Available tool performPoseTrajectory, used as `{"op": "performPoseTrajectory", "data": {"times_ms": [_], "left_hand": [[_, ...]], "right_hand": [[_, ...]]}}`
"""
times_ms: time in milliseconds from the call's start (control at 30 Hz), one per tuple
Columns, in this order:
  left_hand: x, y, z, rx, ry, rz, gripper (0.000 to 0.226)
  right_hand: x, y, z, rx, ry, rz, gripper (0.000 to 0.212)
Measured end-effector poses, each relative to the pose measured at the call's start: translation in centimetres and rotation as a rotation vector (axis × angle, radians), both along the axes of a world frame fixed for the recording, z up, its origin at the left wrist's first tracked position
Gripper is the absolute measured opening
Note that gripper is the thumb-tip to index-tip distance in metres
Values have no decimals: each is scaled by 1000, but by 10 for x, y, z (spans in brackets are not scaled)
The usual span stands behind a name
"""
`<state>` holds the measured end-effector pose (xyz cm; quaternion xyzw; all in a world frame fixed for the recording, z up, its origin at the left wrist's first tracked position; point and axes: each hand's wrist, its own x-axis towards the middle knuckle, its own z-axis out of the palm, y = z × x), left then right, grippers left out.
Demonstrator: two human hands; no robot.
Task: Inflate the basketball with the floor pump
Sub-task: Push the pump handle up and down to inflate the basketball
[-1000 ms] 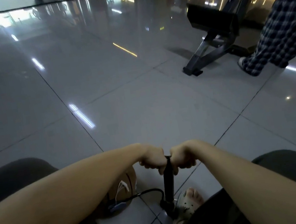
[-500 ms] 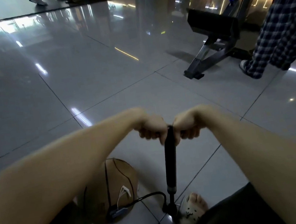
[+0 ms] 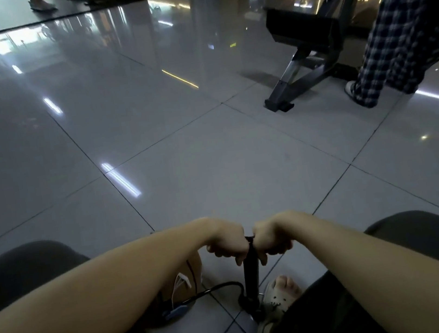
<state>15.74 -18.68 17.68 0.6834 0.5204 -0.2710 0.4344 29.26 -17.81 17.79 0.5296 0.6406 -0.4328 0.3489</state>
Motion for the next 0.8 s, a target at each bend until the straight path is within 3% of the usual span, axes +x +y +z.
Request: {"op": "performPoseTrajectory", "data": {"times_ms": [200, 333, 433, 600, 800], "left_hand": [[-16, 32, 110, 84, -103, 78, 17], [-24, 67, 163, 79, -171, 112, 22], [-19, 65, 128, 48, -103, 99, 14], [-8, 40, 29, 22, -56, 95, 10], [-2, 14, -11, 81, -56, 66, 16]], "right_hand": [[-2, 37, 114, 56, 86, -10, 19], [-1, 67, 169, 145, 179, -43, 18], [-1, 65, 131, 120, 127, -32, 24], [0, 45, 24, 122, 100, -21, 8], [2, 27, -25, 101, 32, -2, 8]]}}
